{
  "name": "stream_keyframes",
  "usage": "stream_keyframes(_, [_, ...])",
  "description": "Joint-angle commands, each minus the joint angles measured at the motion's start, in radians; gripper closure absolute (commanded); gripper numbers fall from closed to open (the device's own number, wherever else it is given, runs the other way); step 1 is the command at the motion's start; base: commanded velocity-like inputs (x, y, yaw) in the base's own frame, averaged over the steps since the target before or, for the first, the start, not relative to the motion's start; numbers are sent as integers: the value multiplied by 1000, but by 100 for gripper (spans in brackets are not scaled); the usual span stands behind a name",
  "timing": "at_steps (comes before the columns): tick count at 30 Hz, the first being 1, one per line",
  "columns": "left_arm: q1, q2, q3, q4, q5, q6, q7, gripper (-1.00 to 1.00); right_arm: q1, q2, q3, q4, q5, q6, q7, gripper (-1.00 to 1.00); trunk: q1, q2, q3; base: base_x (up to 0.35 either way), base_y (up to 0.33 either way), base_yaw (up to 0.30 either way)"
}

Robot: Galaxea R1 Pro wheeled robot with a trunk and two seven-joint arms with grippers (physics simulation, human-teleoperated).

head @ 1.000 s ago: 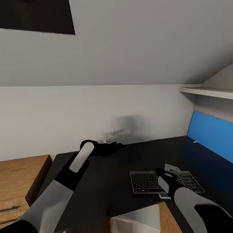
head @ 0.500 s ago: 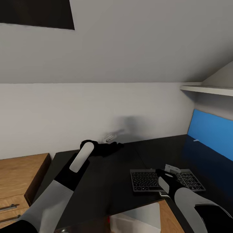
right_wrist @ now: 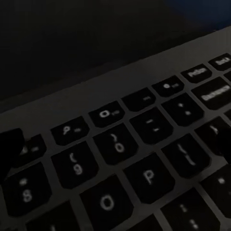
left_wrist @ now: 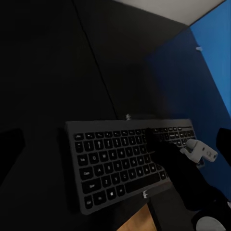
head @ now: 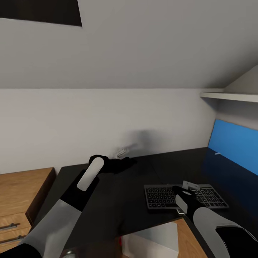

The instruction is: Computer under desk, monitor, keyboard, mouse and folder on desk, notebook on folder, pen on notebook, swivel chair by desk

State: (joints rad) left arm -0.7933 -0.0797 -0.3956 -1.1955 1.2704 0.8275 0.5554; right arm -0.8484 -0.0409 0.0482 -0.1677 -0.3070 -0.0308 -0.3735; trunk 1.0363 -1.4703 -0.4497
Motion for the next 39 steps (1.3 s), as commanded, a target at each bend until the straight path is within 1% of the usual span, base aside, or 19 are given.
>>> stream_keyframes(1, [0,0,0,-1,11,0,11,-100,0,0,1,16,-19,-3,-2,-100,4,-8,-5,0,0,0])
stream_keyframes(10, [-1,1,0,0,15,5,5,-100,0,5,1,16,-20,-3,-5,-100,4,-8,-5,0,0,0])
stream_keyframes(17, [0,12,-2,-1,15,5,3,-100,0,8,1,16,-20,-4,-5,-100,4,-8,-5,0,0,34])
stream_keyframes(39, [0,12,-11,-1,15,4,3,-100,0,9,1,15,-21,-3,-6,-100,4,-8,5,0,0,231])
